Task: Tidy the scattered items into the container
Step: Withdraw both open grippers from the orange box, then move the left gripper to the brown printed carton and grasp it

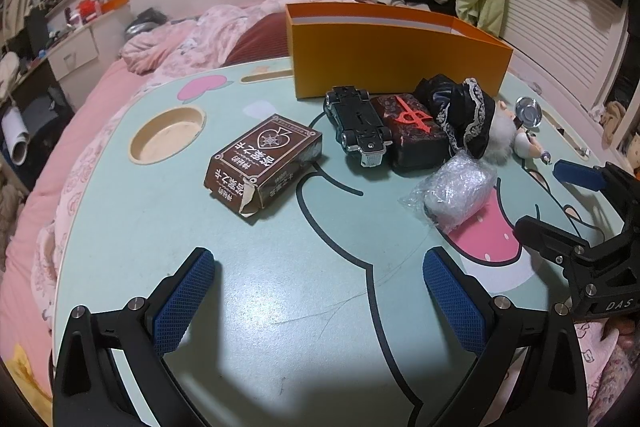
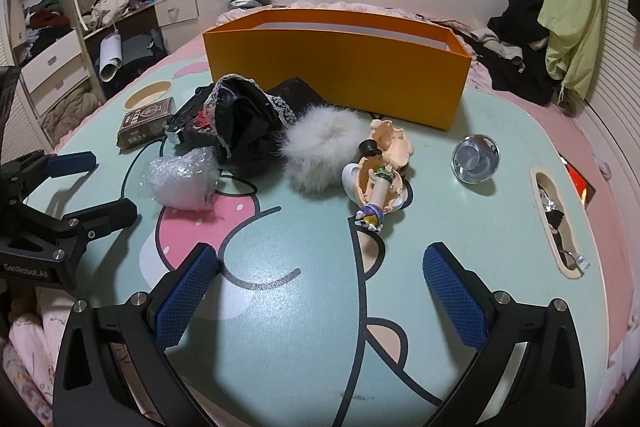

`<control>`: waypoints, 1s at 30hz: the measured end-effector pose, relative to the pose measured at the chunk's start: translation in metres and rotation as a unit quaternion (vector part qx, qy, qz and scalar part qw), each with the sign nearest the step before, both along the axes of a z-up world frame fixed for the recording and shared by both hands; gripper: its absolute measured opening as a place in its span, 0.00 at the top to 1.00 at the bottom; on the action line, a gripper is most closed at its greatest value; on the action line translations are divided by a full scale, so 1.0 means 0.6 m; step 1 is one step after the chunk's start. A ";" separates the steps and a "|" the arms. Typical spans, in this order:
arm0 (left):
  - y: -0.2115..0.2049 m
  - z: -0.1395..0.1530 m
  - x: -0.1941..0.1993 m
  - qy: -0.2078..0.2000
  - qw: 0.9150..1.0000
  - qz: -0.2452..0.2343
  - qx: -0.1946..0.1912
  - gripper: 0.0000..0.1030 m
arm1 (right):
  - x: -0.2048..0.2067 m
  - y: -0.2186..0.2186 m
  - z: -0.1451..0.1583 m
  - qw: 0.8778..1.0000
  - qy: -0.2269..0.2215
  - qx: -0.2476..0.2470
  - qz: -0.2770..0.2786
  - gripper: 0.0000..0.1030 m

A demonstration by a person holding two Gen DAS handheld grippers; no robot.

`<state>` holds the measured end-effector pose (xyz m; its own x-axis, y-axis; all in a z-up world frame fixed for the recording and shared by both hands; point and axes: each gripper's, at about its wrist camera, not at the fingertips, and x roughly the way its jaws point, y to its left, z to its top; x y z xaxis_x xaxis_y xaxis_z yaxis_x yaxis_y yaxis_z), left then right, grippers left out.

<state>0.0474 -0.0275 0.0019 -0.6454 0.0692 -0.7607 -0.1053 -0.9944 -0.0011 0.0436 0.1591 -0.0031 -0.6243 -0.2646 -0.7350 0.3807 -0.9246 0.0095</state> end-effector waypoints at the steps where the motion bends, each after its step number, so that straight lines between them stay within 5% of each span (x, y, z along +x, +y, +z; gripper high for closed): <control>1: 0.000 0.000 0.000 0.000 1.000 0.000 0.000 0.00 | 0.000 0.000 0.000 1.000 0.000 0.000 0.000 0.00; 13: -0.007 0.005 0.007 0.007 1.000 -0.007 0.010 0.00 | 0.001 0.000 0.000 1.000 0.000 0.000 0.000 0.00; 18: -0.066 0.054 0.023 0.066 0.997 0.025 0.020 0.00 | 0.002 0.000 0.001 1.000 0.000 -0.003 0.000 0.00; 22: -0.106 0.080 0.006 0.093 0.995 -0.025 -0.003 0.00 | 0.002 0.000 0.001 1.000 0.000 -0.003 0.000 0.00; 30: -0.086 0.055 -0.074 0.022 0.991 -0.123 -0.056 0.05 | 0.002 0.000 0.001 1.000 0.000 -0.003 0.000 0.00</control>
<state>0.0030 -0.0791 0.0352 -0.6514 0.1454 -0.7447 -0.3418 -0.9325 0.1169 0.0449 0.1591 -0.0026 -0.6241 -0.2682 -0.7338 0.3800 -0.9249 0.0148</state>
